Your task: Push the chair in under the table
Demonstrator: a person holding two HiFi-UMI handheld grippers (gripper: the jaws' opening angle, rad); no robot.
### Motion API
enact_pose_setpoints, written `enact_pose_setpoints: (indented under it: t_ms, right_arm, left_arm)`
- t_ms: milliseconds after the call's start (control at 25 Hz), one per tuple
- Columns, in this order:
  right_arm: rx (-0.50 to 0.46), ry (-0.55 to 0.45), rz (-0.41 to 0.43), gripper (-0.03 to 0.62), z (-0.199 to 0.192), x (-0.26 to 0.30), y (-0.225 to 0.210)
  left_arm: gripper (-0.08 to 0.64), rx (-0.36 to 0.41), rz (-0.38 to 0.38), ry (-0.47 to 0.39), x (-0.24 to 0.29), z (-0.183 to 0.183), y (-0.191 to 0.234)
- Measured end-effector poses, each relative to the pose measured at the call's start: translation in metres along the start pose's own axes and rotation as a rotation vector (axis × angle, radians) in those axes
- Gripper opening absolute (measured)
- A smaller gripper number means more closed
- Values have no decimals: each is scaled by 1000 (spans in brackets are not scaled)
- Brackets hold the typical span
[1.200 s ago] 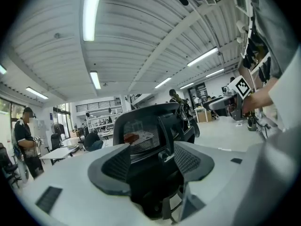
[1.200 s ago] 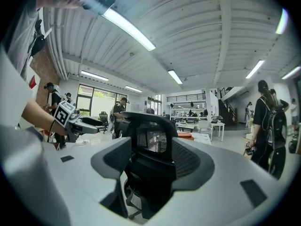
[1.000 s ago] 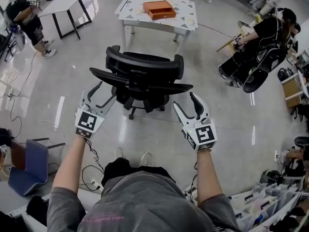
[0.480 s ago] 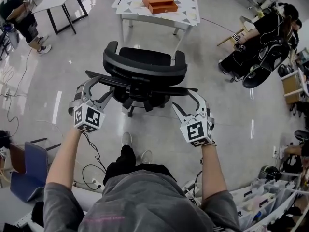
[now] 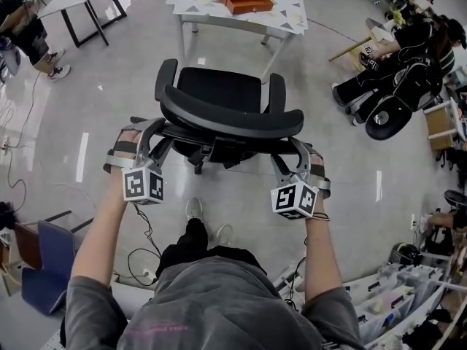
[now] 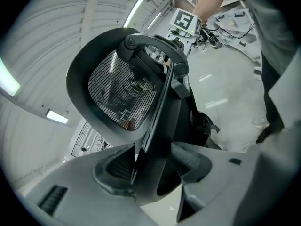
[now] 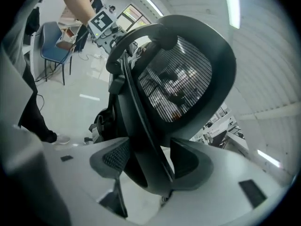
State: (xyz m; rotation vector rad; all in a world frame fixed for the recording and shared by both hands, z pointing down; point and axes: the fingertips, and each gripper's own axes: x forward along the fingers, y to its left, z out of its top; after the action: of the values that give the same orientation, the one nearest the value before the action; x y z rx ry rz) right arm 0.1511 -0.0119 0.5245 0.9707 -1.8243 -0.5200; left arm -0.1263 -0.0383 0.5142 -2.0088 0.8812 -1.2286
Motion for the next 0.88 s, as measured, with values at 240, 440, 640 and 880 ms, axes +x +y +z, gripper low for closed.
enact_pose_setpoints:
  t_ms: [240, 440, 640, 880]
  right_arm:
    - [-31, 36, 10, 241, -1, 5, 2]
    - [-19, 65, 24, 239, -4, 15, -5]
    - [2, 88, 32, 236, 0, 40, -20]
    - [16, 98, 26, 235, 10, 71, -38]
  left_arm:
    - [227, 24, -12, -29, 0, 1, 0]
    - [222, 35, -41, -77, 9, 3, 4]
    - [221, 22, -63, -73, 36, -6, 23]
    - [222, 15, -88, -78, 71, -19, 51]
